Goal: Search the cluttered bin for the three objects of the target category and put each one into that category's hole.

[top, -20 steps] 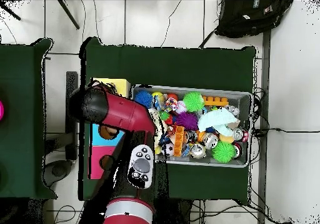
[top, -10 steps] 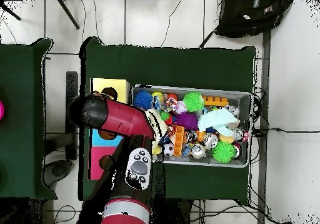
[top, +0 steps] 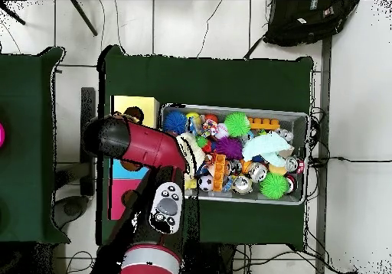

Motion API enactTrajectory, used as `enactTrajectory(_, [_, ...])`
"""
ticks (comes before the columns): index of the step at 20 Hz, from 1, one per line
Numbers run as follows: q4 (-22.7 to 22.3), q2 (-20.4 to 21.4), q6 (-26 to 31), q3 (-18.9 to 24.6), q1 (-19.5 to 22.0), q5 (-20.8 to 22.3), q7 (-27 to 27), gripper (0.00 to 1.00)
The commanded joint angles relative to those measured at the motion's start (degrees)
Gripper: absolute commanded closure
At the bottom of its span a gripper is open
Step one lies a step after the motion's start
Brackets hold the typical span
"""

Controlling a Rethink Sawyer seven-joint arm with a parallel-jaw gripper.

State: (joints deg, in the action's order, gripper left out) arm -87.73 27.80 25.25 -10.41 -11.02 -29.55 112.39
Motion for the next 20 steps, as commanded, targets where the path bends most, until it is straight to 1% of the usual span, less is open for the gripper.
enactTrajectory(1, [-10.7,-7.3,3.9,2.1,-3.6,0.0,16.0,1.00])
enactTrajectory(2, [-10.5,-7.4,2.8,2.0,-3.7,-0.5,16.3,1.00])
enactTrajectory(5, [-9.6,-8.0,1.9,1.6,-4.2,-1.2,16.6,1.00])
enactTrajectory(9, [-7.6,-9.0,1.9,0.2,-4.7,-1.8,16.6,1.00])
enactTrajectory(14, [-5.1,-10.8,0.8,-0.7,-4.0,-2.4,15.6,1.00])
enactTrajectory(17, [-3.9,-11.2,1.9,-1.3,-4.1,-2.6,15.3,1.00])
enactTrajectory(20, [-2.0,-11.5,4.7,-2.5,-4.0,-2.4,15.2,1.00])
